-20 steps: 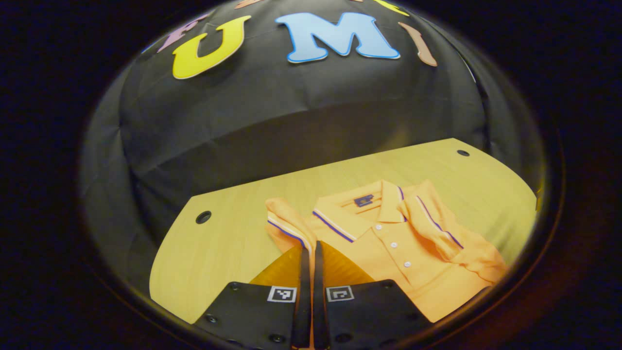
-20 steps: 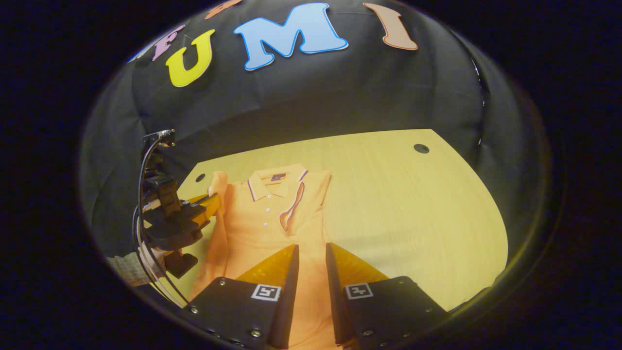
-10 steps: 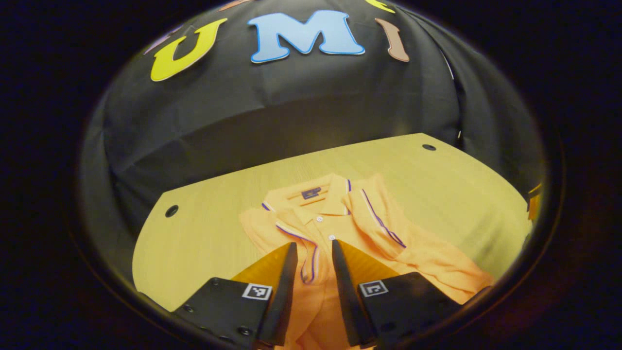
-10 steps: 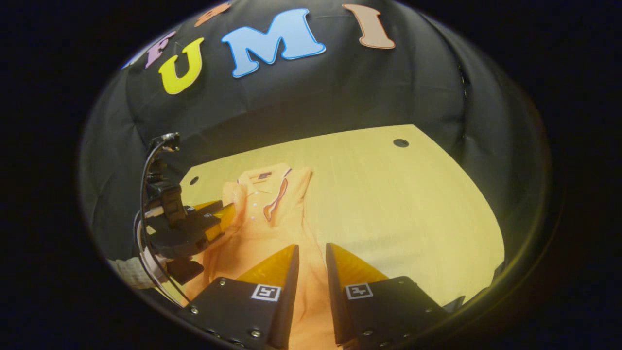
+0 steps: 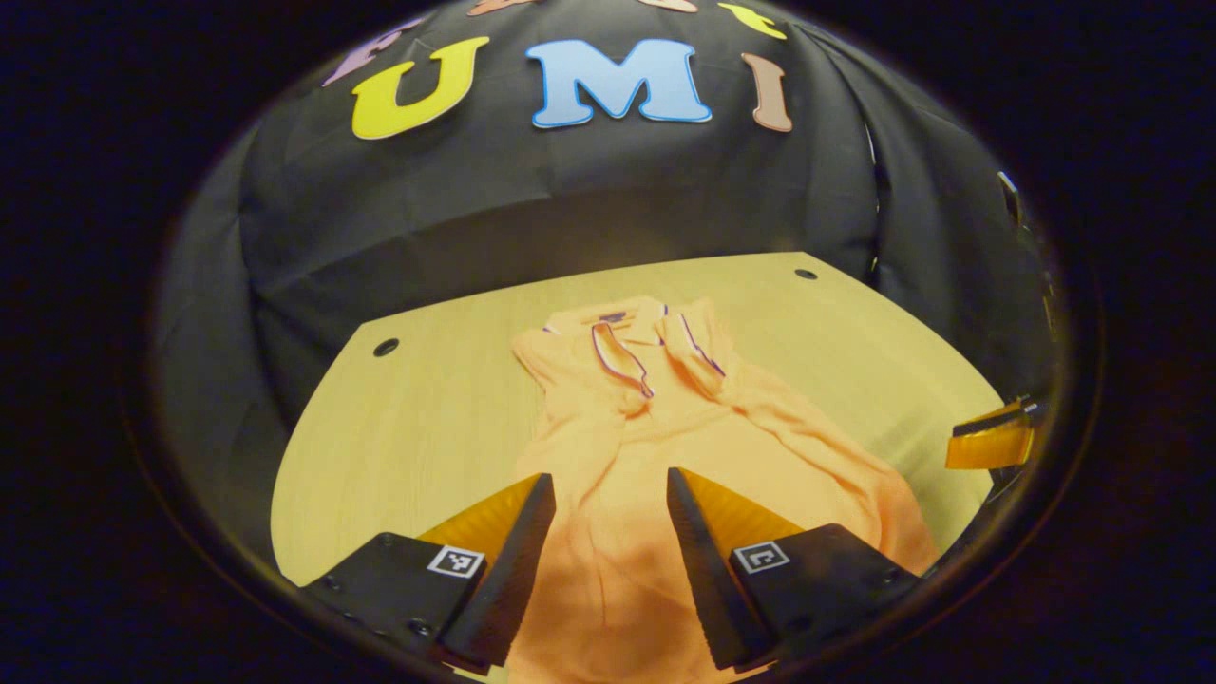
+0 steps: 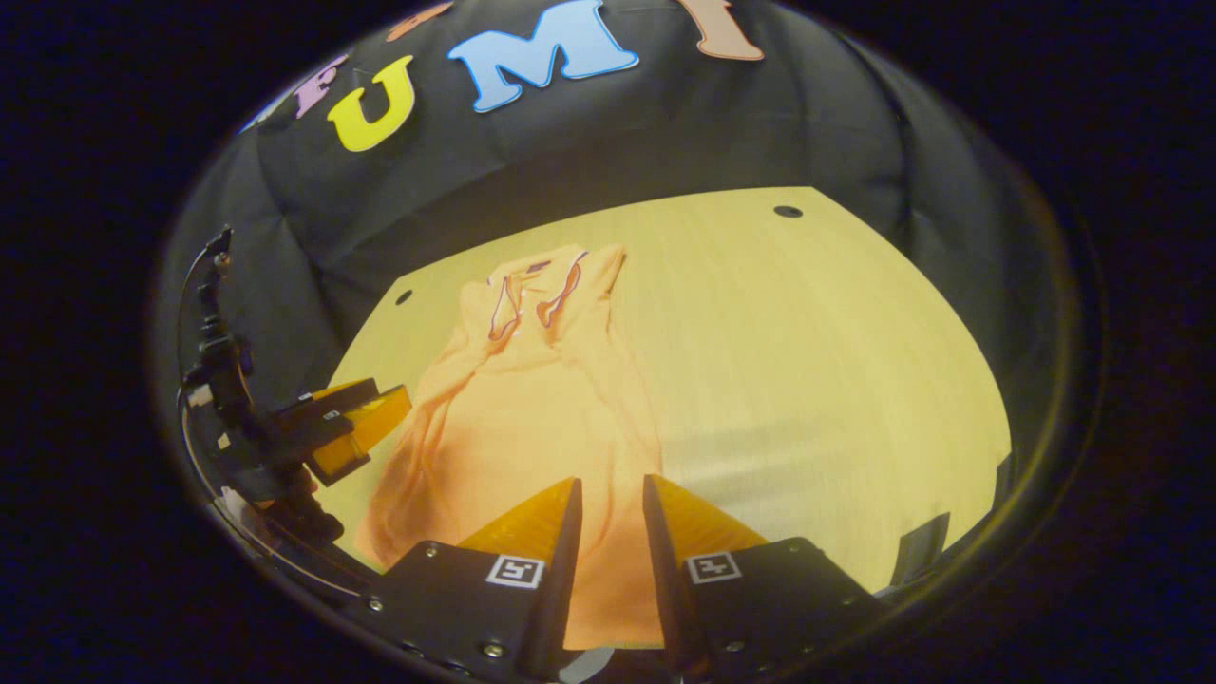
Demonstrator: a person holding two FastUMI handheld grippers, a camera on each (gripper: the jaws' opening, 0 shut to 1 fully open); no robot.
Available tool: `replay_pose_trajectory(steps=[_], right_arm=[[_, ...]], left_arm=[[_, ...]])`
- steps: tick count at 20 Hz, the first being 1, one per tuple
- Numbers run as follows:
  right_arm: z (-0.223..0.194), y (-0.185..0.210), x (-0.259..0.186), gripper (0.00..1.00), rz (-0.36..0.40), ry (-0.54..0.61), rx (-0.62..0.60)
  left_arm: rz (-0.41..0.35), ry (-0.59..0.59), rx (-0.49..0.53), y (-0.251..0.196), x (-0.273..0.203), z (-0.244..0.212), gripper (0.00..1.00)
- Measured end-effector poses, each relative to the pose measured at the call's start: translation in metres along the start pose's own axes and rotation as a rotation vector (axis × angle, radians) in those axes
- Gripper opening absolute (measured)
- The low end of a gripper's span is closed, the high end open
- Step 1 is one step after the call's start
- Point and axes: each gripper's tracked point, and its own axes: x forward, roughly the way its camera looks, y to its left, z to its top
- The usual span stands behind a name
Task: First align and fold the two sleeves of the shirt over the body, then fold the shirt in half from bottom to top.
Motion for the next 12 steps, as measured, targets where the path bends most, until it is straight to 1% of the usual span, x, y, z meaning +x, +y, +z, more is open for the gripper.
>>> replay_pose_trajectory(steps=[1, 2, 3, 4, 6, 8, 12], right_arm=[[-0.009, 0.000, 0.000, 0.43, 0.001, 0.017, -0.007], [-0.020, 0.002, -0.001, 0.51, 0.008, 0.035, -0.010], [-0.028, 0.001, -0.003, 0.59, 0.003, 0.049, -0.018], [-0.034, 0.000, -0.003, 0.62, -0.003, 0.064, -0.031], [-0.049, 0.000, -0.003, 0.82, -0.011, 0.092, -0.049], [-0.065, 0.001, -0.002, 0.82, -0.019, 0.133, -0.055], [-0.094, 0.000, 0.000, 0.82, -0.047, 0.220, -0.081]], left_arm=[[0.008, 0.026, -0.009, 0.000, -0.014, -0.018, 0.81], [0.016, 0.055, -0.022, 0.000, -0.025, -0.037, 0.88], [0.026, 0.076, -0.044, -0.001, -0.038, -0.052, 0.88], [0.034, 0.095, -0.069, 0.000, -0.049, -0.066, 0.95], [0.060, 0.133, -0.107, 0.003, -0.064, -0.091, 0.96], [0.078, 0.170, -0.130, 0.007, -0.073, -0.111, 0.96], [0.081, 0.257, -0.161, 0.011, -0.079, -0.150, 0.95]])
